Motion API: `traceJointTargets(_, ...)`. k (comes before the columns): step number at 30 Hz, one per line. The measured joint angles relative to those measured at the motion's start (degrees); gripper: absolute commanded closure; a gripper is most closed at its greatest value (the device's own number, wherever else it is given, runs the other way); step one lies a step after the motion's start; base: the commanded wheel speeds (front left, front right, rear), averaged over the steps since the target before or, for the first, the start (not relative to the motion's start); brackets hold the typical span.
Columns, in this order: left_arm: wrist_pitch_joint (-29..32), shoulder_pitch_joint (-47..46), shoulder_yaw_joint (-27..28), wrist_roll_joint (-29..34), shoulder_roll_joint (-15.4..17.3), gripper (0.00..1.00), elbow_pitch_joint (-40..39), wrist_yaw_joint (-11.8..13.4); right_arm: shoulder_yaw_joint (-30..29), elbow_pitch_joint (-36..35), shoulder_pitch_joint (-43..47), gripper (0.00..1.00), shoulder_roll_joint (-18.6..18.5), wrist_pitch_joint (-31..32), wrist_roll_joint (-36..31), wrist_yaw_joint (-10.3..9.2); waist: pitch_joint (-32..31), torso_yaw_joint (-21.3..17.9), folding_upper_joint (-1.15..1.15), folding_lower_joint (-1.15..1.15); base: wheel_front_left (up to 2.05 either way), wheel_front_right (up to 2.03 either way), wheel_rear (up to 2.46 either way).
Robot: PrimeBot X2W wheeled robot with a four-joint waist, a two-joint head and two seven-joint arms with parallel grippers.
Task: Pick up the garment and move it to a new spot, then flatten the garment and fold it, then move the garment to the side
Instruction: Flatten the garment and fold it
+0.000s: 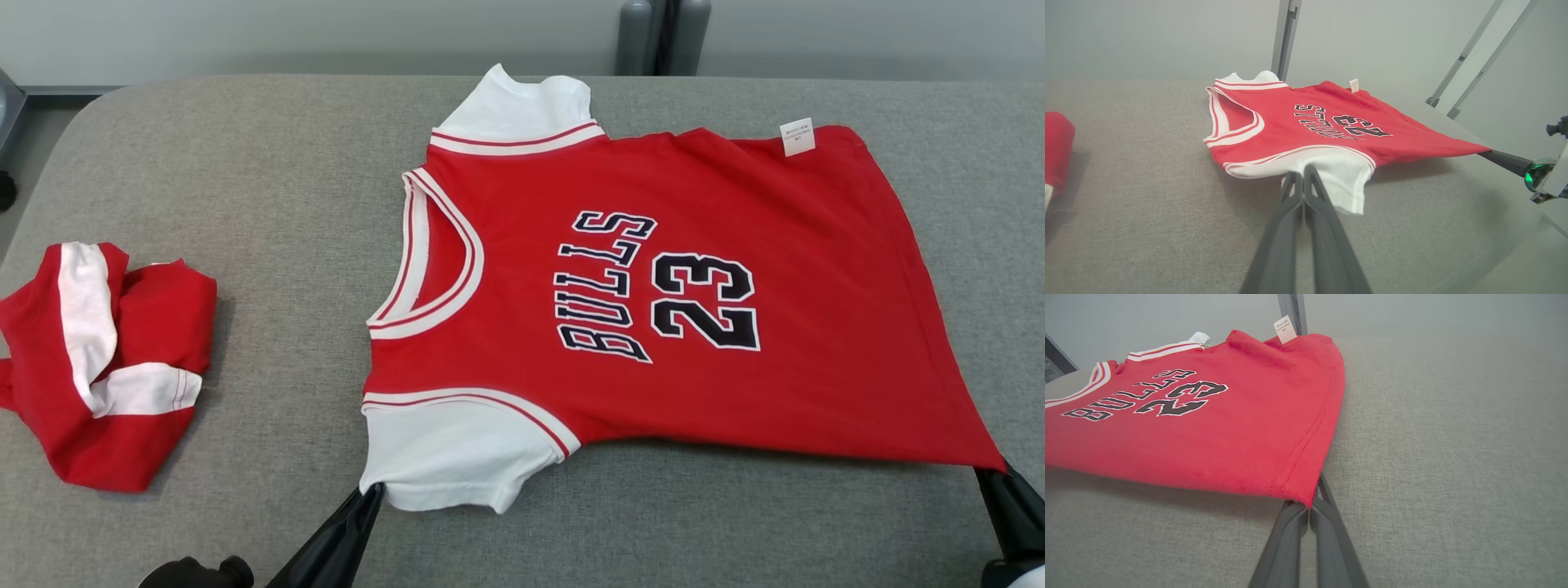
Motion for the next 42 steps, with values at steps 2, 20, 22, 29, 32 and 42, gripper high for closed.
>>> traceJointTargets(2, 0.43, -0.13, 0.35, -0.69, 0.09, 1.0, -0.75, -0.02, -0.76, -1.0, 0.62, 1.0, 0.56, 0.0, 0.81, 0.0, 0.07, -0.21, 0.0, 0.0, 0.0, 0.0, 0.0)
traceJointTargets(20, 0.56, -23.99, 1.16, -4.56, -7.9, 1.0, 16.01, -5.24, 7.37, 10.53, -20.34, 1.0, 3.28, 0.14, 4.14, -0.01, 3.42, -2.11, 0.0, 0.0, 0.0, 0.0, 0.0)
traceJointTargets(22, -0.45, -27.31, 1.76, -5.06, -9.24, 1.0, 19.64, -5.66, 8.37, 12.7, -23.1, 1.0, 4.24, 0.09, 4.33, -0.01, 4.22, -2.11, 0.0, 0.0, 0.0, 0.0, 0.0)
traceJointTargets(29, -1.07, -38.92, -0.37, -2.75, -11.6, 1.0, 34.66, -7.21, 11.9, 20.2, -32.35, 1.0, 5.86, 0.01, 3.93, -0.01, 6.96, -2.37, 0.0, 0.0, 0.0, 0.0, 0.0)
traceJointTargets(32, -1.66, -43.29, -1.36, -1.4, -12.21, 1.0, 40.42, -7.67, 12.0, 22.16, -35.83, 1.0, 6.6, 0.01, 3.09, 0.0, 8.15, -2.7, 0.0, 0.0, 0.0, 0.0, 0.0)
traceJointTargets(42, -2.91, -52.63, -4.98, -0.01, -13.58, 1.0, 53.59, -8.73, 14.19, 30.94, -43.48, 1.0, 9.79, 0.0, -2.08, 0.0, 11.29, -3.86, 0.0, 0.0, 0.0, 0.0, 0.0)
